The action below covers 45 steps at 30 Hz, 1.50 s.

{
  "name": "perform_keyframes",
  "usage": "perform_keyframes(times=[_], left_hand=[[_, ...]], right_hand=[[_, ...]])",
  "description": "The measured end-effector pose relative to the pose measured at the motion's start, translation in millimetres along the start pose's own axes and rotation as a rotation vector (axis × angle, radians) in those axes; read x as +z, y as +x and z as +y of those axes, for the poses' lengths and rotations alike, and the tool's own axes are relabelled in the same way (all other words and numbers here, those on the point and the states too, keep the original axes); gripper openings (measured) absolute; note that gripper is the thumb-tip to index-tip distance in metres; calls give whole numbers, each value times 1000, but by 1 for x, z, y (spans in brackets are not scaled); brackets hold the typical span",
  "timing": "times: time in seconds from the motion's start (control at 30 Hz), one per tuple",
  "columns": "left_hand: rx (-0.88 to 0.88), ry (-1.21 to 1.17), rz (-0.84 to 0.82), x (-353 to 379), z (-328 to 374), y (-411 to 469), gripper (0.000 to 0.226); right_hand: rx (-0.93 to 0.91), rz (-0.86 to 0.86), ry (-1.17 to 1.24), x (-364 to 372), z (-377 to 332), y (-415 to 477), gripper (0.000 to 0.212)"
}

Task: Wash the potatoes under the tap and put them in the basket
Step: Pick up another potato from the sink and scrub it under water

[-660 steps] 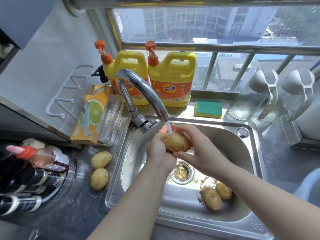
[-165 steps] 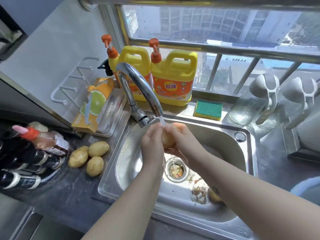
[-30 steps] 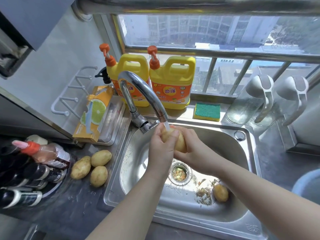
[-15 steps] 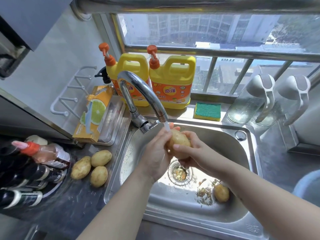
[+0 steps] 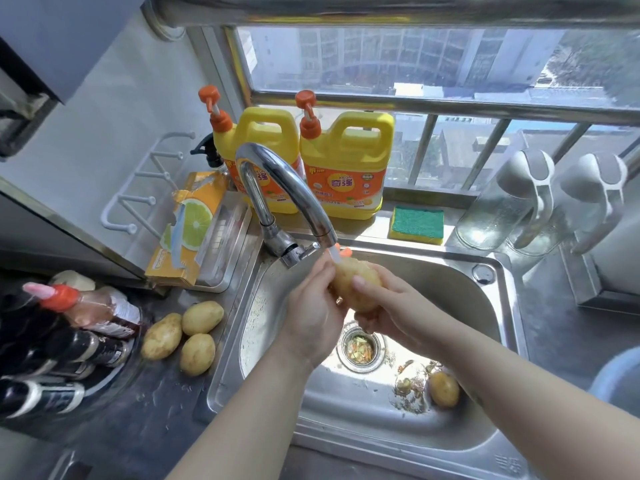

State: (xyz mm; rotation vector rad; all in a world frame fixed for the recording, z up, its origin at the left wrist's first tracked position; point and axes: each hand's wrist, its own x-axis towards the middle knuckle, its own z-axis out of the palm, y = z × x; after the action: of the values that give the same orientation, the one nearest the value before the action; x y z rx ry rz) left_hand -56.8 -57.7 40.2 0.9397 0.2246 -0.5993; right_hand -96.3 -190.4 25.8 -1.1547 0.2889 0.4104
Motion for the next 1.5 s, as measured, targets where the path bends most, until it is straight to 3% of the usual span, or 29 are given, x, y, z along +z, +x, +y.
perform_keyframes(times=[0.1,0.2,0.37,0.47,0.53,0.6,0.7,0.87,0.97,1.03,1.2,1.33,1.4,1.5], left_hand=[[49,148,-13,-1,-5,-2,22],[100,205,82,5,-5,4,19],[-65,-16,382,13,-6,24,16],[-273,-108,349,6,0,26,31],[-321,-163,323,5,4,25,33],[-272,-177,277,8,5,20,30],[-64,16,177,9,-3,9,24],[122,366,5,-5,-14,3,17],[176,396,122,-3,-15,9,7],[157,337,245,1,-15,16,15],[-59,23,458,2,-7,26,26],[-160,-131,411,-4,-3,26,34],[-129,-73,350,-7,-5,22,40],[15,126,223,-7,-13,13,32]], right_hand=[[35,3,33,0,1,0,55],[24,-17,-3,-1,1,-2,53],[-47,-4,-170,-3,5,-2,49],[-85,-5,-258,-5,7,-3,52],[-92,-10,-250,-5,8,-3,51],[-73,4,-135,-3,10,-1,47],[-9,19,83,1,6,2,49],[160,-12,54,7,-6,0,52],[126,3,-100,13,-8,-3,57],[12,9,-232,17,-8,-4,49],[-59,32,-681,16,0,-6,61],[-181,2,-736,13,9,-6,68],[-180,23,-704,13,12,-2,62],[-178,89,-590,15,7,6,42]])
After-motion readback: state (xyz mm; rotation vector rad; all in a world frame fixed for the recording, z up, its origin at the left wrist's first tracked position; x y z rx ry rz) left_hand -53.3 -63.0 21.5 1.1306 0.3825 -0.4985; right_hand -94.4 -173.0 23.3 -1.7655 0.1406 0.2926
